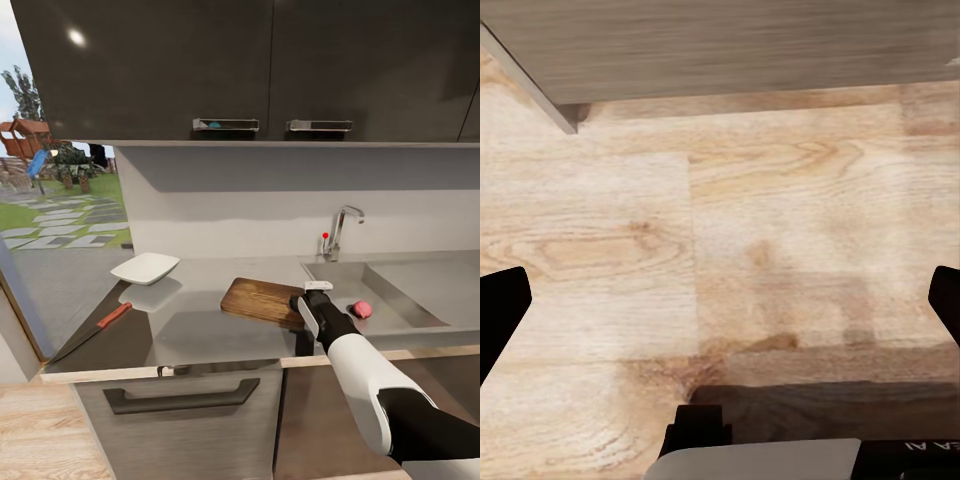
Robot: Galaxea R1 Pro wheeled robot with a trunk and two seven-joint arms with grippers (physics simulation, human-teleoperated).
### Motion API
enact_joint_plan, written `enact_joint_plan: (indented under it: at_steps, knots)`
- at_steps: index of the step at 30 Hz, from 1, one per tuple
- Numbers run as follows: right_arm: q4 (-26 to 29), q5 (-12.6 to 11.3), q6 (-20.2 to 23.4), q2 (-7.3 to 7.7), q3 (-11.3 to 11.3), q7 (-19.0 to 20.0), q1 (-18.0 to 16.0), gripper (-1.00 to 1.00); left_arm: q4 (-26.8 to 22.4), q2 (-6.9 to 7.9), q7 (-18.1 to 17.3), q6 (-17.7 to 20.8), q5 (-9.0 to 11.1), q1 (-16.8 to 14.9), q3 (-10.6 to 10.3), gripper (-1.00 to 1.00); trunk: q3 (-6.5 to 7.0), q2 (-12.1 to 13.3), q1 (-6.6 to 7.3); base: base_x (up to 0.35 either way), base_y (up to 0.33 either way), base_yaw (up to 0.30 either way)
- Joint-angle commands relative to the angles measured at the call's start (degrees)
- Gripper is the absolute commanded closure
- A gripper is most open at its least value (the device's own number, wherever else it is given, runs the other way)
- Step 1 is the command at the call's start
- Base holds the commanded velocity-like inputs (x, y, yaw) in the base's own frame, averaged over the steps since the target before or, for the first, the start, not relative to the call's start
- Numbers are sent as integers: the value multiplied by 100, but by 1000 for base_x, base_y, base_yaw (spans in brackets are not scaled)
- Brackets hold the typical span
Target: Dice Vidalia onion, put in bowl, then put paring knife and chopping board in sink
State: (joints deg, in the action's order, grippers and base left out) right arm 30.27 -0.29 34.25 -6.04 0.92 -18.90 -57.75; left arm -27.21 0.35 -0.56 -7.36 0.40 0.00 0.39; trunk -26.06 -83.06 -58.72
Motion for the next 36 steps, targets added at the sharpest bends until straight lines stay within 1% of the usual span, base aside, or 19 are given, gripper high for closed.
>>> enact_joint_plan:
  at_steps: [1, 3, 4, 31, 36]
  knots:
    - [-218, -15, 39, -3, 13, -8, 0, -100, -4, 0, -6, -11, 4, 0, 2, -100, -7, -2, -1, 0, 0, 0]
    - [-221, -15, 38, -3, 13, -8, 0, -100, -4, 0, -6, -11, 4, 0, 1, -100, -7, -2, -1, 0, 0, 0]
    - [-222, -15, 38, -3, 13, -8, 0, 100, -4, 0, -6, -11, 4, 0, 3, -100, -7, -2, -1, 0, 0, 0]
    - [-206, -4, 20, -6, 13, -17, 0, 100, -4, 0, -6, -11, 4, 0, 1, -100, -6, -2, -1, 0, 0, 0]
    - [-206, -2, 12, -11, 13, -24, 0, 100, -4, 0, -6, -11, 2, 0, 3, -100, 23, -2, -1, 0, 0, 0]
